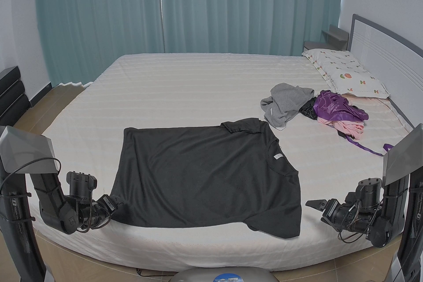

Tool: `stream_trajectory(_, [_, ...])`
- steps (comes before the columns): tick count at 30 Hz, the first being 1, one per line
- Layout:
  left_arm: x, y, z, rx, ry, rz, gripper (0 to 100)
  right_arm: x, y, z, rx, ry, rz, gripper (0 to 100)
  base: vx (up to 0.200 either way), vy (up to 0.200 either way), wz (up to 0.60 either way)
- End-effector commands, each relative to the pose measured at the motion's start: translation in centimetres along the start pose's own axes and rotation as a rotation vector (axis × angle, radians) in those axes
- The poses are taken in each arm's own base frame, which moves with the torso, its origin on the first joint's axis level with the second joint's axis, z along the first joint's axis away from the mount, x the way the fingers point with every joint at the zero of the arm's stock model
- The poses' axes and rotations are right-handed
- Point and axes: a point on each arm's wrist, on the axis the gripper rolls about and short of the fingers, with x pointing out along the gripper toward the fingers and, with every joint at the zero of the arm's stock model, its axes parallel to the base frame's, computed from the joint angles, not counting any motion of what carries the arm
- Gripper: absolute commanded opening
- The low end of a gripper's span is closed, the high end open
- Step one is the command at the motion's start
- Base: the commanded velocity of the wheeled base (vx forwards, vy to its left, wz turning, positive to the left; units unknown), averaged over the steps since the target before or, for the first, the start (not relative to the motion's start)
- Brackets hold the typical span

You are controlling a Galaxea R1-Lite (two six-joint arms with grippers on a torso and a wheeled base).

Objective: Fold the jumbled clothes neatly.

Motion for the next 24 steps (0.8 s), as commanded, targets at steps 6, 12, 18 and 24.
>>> stream_trajectory(6, [0.8,0.8,0.4,0.006,-0.023,0.049,0,0.1,0.3,-0.1,-0.018,-0.002,0.017,100,0.0,0.0,0.0])
stream_trajectory(12, [0.4,1.7,1.1,-0.025,-0.04,0.068,0,1.2,0.6,0.4,-0.028,-0.021,0.037,100,0.0,0.0,0.0])
stream_trajectory(18, [0.1,2.4,1.2,-0.05,-0.019,0.065,0,2.8,0.2,0.0,-0.058,-0.025,0.009,100,0.0,0.0,0.0])
stream_trajectory(24, [-0.3,2.4,1.4,-0.062,-0.005,0.033,0,3.9,0.9,-1.0,-0.094,0.006,0.035,100,0.0,0.0,0.0])
